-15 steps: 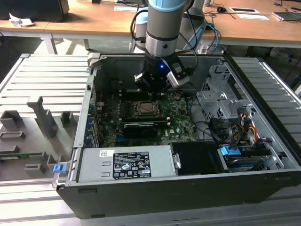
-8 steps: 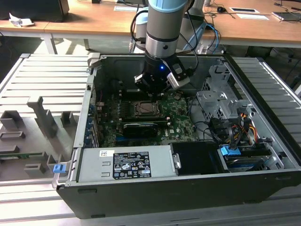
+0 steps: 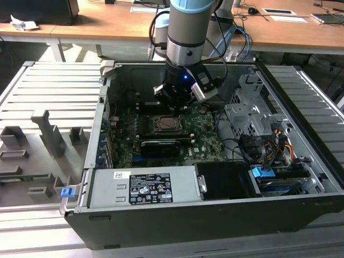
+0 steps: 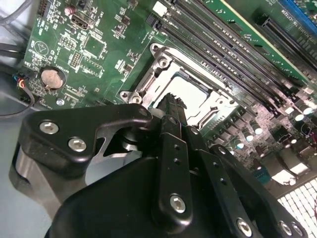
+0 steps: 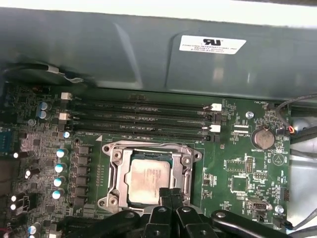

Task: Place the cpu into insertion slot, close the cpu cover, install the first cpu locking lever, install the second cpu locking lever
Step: 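Install the second cpu locking lever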

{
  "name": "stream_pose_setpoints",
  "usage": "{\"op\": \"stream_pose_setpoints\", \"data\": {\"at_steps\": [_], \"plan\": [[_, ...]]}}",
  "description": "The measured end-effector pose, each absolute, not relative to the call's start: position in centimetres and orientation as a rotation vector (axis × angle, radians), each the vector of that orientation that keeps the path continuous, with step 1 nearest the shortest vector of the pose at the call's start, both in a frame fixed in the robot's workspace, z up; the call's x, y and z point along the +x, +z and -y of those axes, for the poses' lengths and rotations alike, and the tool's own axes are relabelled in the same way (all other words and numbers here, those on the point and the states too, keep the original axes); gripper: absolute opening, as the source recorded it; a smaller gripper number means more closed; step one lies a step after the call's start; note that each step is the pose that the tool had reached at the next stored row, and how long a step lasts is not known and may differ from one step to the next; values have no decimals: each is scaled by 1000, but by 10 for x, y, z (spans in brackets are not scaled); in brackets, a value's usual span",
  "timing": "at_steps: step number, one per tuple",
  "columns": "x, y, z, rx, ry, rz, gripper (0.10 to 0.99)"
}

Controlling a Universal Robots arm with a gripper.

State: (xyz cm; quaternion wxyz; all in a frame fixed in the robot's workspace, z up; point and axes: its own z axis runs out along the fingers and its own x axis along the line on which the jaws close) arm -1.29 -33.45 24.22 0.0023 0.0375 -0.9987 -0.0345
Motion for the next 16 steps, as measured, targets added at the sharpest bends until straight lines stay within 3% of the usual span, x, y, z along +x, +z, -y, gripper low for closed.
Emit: {"op": "stream_pose_setpoints", "data": {"at_steps": [16], "plan": [[-13,243,342,117,-124,3127,106]]}}
